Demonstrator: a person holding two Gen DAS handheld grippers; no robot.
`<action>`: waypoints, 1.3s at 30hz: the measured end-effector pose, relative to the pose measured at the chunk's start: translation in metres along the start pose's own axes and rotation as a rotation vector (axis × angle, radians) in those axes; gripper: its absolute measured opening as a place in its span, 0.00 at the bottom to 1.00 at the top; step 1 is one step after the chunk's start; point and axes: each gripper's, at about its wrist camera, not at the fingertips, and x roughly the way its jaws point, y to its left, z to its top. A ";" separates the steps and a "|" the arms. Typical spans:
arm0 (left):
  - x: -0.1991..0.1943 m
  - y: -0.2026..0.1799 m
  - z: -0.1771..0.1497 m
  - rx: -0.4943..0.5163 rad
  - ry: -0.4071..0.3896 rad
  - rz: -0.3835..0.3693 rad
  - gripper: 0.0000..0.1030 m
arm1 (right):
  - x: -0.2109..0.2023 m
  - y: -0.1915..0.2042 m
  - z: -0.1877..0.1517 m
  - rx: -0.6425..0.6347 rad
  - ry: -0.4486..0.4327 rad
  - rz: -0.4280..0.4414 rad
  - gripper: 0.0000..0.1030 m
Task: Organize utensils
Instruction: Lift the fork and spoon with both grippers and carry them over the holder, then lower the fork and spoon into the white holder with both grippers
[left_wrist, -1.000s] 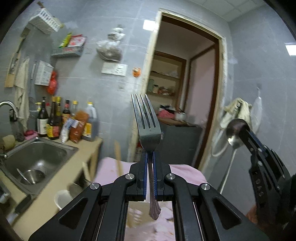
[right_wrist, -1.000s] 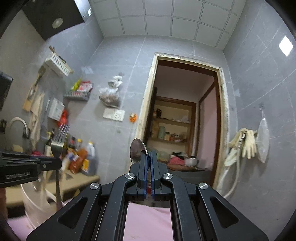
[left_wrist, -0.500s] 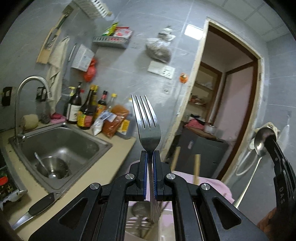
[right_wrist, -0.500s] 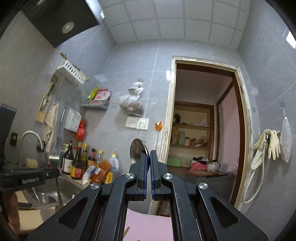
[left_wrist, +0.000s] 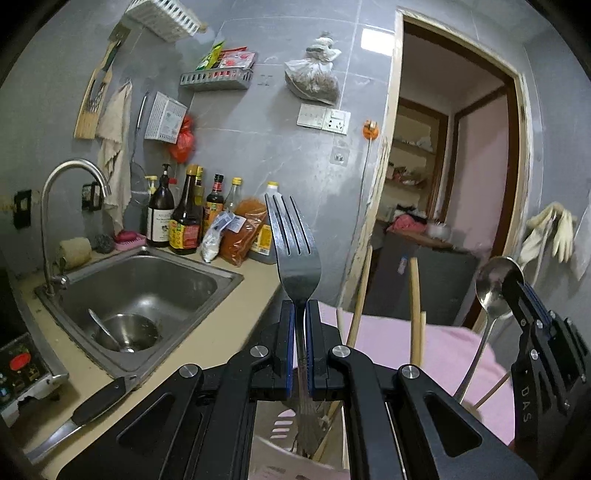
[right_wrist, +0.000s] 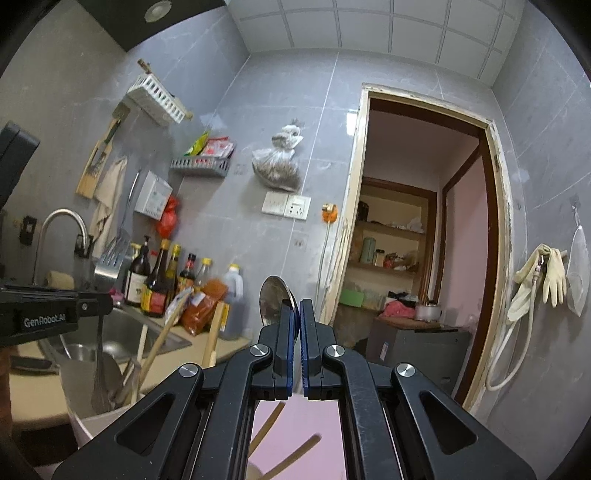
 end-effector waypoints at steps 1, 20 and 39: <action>0.001 -0.003 -0.003 0.016 -0.002 0.008 0.03 | 0.000 0.001 -0.002 0.002 0.005 -0.003 0.01; 0.011 -0.009 -0.041 0.038 0.057 0.000 0.04 | -0.004 0.000 -0.025 0.093 0.102 0.038 0.02; 0.007 -0.005 -0.045 -0.016 0.073 -0.031 0.04 | -0.006 0.000 -0.030 0.132 0.147 0.086 0.03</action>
